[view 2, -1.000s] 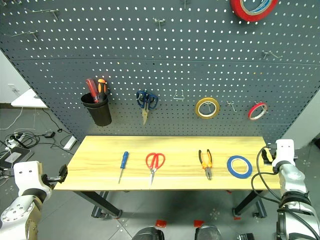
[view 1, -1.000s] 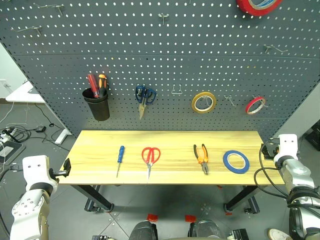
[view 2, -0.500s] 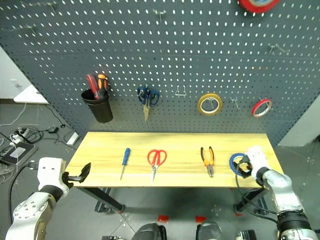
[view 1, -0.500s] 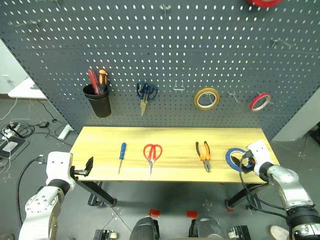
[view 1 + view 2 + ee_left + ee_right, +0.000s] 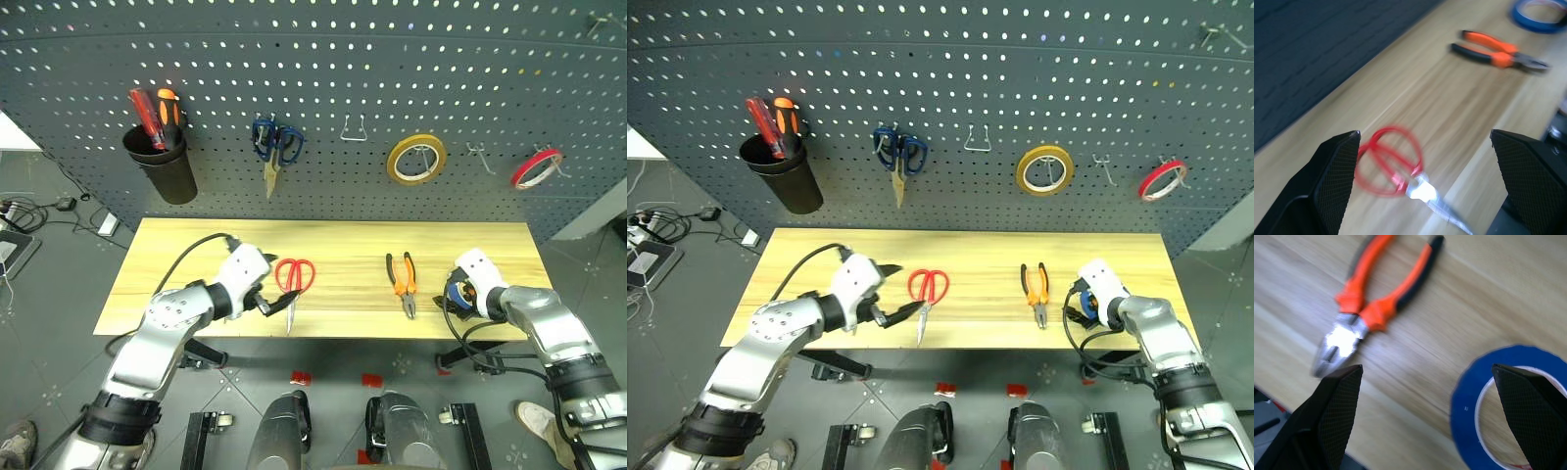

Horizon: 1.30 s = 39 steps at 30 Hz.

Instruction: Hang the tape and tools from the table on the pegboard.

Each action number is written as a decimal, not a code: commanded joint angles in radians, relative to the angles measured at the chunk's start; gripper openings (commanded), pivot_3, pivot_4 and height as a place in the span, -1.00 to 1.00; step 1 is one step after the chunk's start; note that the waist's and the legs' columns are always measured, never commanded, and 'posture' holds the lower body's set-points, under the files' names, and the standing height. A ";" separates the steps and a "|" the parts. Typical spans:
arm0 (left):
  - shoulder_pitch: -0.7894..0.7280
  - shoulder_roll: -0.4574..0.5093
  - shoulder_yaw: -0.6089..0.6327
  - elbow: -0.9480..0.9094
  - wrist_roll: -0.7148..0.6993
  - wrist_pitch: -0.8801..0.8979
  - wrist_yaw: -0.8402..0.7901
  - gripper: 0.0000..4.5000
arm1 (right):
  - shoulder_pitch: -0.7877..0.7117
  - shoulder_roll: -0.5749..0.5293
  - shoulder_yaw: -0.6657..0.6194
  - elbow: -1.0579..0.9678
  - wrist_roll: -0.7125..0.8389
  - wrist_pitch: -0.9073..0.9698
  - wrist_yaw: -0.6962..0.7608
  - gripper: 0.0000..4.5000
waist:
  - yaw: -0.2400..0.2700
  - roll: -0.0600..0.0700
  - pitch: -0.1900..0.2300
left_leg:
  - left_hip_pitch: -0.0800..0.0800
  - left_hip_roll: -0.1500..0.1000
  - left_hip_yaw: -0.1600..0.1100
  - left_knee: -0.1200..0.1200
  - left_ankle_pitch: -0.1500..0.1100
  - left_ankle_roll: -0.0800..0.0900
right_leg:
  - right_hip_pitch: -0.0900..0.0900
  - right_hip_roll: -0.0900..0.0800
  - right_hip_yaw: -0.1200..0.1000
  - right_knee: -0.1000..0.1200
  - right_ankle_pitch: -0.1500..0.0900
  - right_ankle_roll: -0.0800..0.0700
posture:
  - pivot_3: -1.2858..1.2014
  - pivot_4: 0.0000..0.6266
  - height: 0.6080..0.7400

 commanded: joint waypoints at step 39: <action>-0.122 -0.218 0.058 -0.121 -0.220 0.058 -0.017 1.00 | 0.350 0.032 -0.098 -0.738 -0.368 -0.449 -0.419 -0.69 | 0.004 -0.009 0.014 | -0.005 0.008 0.006 0.001 0.002 -0.006 | -0.008 0.006 0.001 0.000 0.001 0.006 | -0.19 -0.24 1.00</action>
